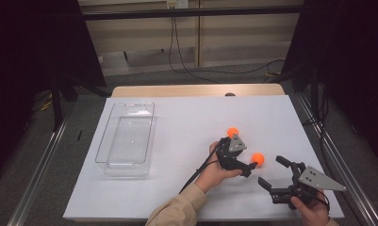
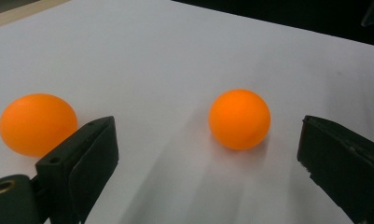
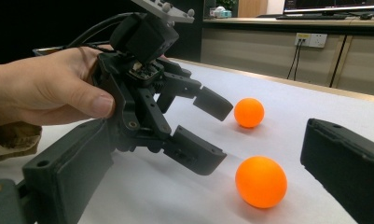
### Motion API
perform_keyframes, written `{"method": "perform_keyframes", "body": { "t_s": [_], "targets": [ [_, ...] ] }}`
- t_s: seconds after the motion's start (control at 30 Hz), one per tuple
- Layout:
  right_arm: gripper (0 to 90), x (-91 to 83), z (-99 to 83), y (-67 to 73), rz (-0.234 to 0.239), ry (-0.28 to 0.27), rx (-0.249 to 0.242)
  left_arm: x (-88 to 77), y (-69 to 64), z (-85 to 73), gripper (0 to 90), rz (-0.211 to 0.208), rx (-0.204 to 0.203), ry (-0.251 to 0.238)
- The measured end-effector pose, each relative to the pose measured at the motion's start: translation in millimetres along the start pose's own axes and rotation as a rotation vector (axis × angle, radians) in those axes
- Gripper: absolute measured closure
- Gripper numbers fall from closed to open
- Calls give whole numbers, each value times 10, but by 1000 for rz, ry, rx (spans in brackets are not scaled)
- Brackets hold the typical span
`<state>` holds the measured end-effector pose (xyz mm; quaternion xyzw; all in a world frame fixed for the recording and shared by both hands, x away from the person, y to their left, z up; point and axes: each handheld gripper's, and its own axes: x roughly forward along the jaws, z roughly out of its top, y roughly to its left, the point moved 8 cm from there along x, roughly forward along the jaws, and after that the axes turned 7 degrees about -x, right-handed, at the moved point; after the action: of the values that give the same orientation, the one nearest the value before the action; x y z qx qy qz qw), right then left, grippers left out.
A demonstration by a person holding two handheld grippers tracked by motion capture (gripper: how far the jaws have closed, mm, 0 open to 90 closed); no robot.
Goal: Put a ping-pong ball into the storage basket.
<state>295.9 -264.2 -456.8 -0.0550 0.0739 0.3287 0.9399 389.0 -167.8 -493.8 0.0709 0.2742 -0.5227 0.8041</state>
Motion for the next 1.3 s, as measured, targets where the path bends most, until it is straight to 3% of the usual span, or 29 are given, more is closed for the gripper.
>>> {"method": "perform_keyframes", "body": {
  "t_s": [0.9, 1.3],
  "targets": [
    [15, -3, 10, 8, 3, -4, -2, 134, -36, 31, 52, -8, -11, 12],
    [15, -6, 12, 5, 2, -5, -1, 190, -69, 51, 58, -11, 8, 28]
  ]
}}
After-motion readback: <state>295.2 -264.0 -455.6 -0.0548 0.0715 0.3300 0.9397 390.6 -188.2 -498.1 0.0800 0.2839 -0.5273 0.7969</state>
